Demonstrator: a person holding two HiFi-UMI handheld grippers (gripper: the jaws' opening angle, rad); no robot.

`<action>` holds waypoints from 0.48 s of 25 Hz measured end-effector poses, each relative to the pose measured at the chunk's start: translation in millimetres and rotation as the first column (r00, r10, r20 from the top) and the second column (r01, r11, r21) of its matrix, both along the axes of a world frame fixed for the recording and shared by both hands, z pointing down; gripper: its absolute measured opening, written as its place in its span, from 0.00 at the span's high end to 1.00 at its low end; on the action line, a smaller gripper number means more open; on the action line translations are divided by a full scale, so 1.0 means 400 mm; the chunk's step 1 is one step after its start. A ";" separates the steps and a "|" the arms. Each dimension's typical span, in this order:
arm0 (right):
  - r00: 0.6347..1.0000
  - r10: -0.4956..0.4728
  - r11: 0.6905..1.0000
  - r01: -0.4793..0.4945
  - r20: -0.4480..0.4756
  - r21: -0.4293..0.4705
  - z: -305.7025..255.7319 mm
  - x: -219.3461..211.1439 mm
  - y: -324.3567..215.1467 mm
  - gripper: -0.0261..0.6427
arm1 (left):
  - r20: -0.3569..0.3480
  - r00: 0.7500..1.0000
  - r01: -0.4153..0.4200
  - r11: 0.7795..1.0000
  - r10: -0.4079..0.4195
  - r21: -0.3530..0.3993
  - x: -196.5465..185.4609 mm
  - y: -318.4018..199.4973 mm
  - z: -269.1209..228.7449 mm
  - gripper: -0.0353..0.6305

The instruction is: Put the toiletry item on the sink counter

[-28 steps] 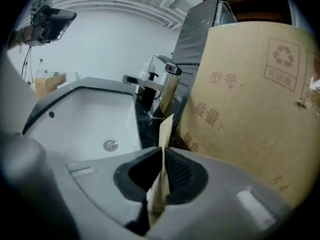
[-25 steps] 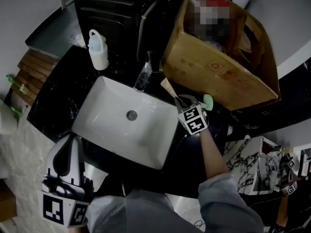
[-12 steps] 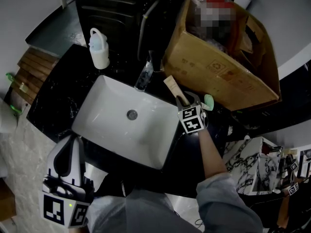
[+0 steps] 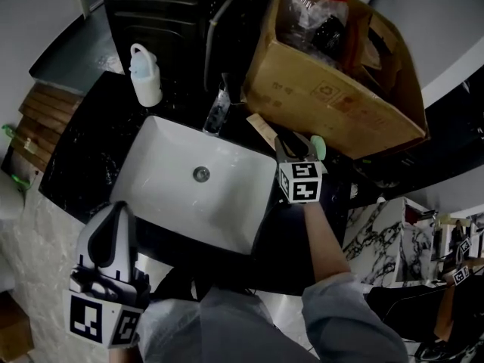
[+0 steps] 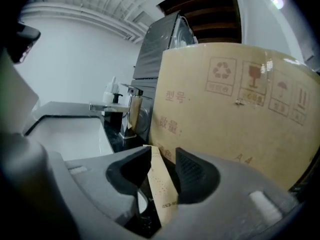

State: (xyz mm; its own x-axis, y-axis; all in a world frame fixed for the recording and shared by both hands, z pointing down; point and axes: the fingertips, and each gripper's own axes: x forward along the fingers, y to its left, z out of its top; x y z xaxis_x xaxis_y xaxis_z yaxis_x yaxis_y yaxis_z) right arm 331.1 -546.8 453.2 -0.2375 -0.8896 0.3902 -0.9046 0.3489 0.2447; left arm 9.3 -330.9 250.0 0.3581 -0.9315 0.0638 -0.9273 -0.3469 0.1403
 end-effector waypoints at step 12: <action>0.952 0.088 0.985 -0.128 0.293 0.118 -0.226 -0.071 0.163 0.95 | -0.084 0.981 -0.169 0.983 0.175 0.072 0.029 -0.018 -0.048 0.94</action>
State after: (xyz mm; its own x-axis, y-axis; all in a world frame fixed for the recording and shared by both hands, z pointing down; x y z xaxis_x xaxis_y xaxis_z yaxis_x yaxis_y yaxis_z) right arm 302.7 -481.7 362.9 -0.2211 -0.9554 0.1958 -0.9738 0.2271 0.0084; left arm 21.1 -338.3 231.0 0.5146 -0.8567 -0.0341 -0.8378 -0.5109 0.1926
